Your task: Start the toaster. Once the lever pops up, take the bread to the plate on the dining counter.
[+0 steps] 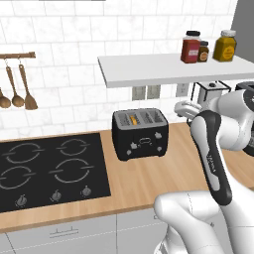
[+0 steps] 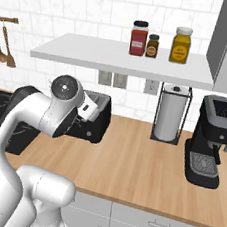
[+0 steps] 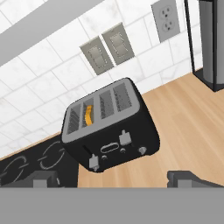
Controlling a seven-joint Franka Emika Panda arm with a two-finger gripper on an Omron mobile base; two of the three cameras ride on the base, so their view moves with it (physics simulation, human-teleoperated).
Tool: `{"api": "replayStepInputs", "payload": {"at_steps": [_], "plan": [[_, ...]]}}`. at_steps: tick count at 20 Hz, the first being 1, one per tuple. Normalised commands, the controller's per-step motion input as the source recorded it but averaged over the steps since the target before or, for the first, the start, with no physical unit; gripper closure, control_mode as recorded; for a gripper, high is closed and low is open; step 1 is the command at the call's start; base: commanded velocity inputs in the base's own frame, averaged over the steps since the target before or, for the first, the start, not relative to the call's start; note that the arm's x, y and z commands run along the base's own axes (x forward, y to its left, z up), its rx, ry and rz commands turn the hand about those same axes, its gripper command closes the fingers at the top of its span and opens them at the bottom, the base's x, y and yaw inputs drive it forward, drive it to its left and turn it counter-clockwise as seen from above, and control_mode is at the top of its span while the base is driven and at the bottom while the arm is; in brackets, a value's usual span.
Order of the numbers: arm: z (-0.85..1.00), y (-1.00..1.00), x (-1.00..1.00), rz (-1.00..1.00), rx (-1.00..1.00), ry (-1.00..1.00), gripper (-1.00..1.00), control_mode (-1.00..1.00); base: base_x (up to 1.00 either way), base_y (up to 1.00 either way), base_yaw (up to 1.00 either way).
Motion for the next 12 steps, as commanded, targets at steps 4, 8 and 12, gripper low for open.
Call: {"api": "replayStepInputs", "payload": {"at_steps": [4,8,12], "plan": [[0.0,0.0,0.0,0.0,0.0,0.0,-1.0,-1.0,0.0,0.0,0.0],[0.0,0.0,0.0,0.0,0.0,0.0,-1.0,-1.0,0.0,0.0,0.0],[0.0,0.0,0.0,0.0,0.0,0.0,-1.0,-1.0,0.0,0.0,0.0]]}}
